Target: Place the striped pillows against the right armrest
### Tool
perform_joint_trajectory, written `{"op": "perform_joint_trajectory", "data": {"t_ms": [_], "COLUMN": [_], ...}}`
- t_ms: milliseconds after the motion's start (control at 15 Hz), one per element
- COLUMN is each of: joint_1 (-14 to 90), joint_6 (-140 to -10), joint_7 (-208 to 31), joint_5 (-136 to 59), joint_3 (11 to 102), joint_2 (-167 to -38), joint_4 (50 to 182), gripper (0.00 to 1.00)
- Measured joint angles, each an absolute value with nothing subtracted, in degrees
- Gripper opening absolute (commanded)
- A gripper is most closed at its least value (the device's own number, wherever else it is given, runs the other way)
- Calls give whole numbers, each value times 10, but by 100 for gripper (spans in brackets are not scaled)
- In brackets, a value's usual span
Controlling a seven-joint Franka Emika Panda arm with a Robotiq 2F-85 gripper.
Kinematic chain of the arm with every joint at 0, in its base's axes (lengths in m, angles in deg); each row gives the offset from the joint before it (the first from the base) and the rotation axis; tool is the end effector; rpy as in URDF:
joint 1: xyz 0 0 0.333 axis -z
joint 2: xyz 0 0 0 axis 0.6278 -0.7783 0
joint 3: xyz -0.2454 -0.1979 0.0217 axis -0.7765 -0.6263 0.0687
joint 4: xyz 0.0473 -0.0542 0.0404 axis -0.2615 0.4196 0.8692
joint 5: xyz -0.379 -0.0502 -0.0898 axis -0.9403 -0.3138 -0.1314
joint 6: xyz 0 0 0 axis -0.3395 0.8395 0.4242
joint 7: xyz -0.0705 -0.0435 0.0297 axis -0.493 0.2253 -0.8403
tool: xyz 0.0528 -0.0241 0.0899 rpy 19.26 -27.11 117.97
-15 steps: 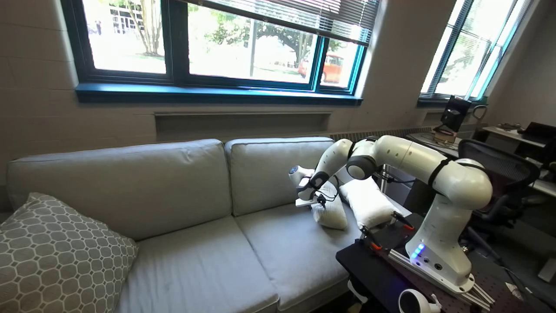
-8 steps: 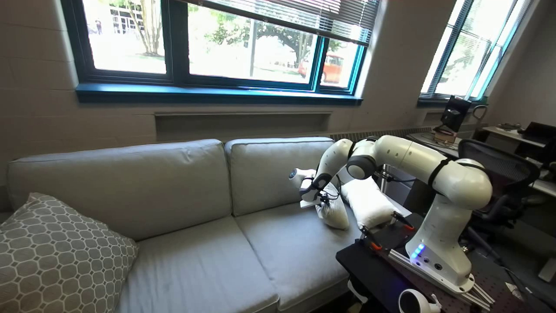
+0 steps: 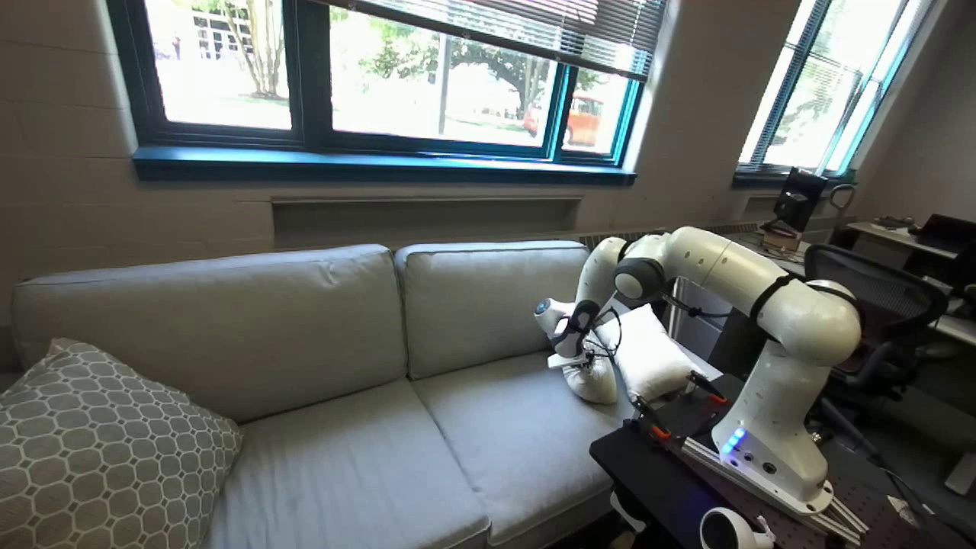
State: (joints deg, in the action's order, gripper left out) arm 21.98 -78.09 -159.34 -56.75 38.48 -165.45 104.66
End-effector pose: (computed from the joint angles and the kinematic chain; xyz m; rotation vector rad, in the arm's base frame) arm 0.6035 -0.0498 -0.1141 2.2235 -0.9930 0.0936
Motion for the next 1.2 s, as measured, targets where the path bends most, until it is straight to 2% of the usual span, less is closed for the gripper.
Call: {"op": "perform_joint_trajectory", "data": {"t_ms": [467,800,1200], "joint_1": [293,365,566], "joint_6": [-1133,-1388,-1385], "joint_7": [-1509,-1480,-1254], "joint_5": [-558,-641,-607], "joint_3": [414,439,574], "joint_2": [-1533,-1451,-1306], "joint_4": [1264,1423,1548], "gripper": [6,6,6]}}
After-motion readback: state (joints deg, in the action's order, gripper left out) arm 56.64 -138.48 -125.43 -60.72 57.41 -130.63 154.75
